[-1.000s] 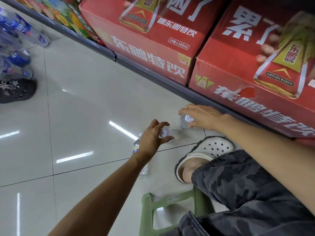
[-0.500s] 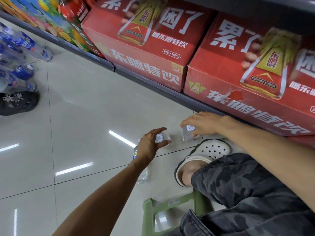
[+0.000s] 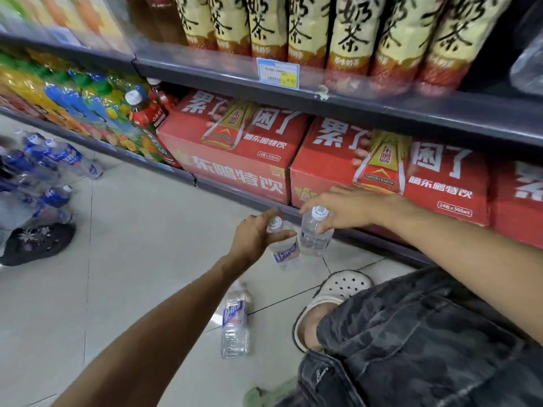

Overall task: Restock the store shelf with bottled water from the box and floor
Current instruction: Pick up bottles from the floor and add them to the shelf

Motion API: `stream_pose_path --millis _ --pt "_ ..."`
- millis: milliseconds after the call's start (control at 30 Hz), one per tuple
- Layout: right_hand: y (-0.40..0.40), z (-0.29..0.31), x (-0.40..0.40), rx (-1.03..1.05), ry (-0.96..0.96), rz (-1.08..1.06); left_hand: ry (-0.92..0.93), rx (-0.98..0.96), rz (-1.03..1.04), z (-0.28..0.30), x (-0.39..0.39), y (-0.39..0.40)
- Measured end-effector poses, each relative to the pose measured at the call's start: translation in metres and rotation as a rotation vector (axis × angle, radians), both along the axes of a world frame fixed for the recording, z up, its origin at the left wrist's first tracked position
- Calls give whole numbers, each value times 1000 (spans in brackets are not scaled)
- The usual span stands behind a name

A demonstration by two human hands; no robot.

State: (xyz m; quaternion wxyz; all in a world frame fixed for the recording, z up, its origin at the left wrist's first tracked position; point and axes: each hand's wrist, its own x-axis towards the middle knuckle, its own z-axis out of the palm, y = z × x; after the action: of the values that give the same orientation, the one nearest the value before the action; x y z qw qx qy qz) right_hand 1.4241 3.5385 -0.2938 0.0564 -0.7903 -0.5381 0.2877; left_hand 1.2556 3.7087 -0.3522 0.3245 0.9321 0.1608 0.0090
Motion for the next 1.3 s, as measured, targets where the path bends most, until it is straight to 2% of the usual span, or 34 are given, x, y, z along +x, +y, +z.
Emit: stream_pose_path --millis 133,267,533,767,1033,1200,1300 --pt "-20 39 5 84 -82 -53 -66 132 -48 46 17 -2" --pt "-43 68 8 136 -173 -118 -117 80 -83 89 31 -10" --pt "-91 134 7 259 -329 -229 -265 161 -231 162 58 -32" --pt "-136 184 6 330 -750 -256 -357 258 -237 225 87 -57" --pt "-198 238 8 372 -1134 -305 -503 287 -424 283 122 -118" --pt "-244 265 7 379 -1162 -423 -539 252 -483 318 146 -164" --pt "-273 276 7 383 -1108 -520 -572 296 -537 334 159 -195"
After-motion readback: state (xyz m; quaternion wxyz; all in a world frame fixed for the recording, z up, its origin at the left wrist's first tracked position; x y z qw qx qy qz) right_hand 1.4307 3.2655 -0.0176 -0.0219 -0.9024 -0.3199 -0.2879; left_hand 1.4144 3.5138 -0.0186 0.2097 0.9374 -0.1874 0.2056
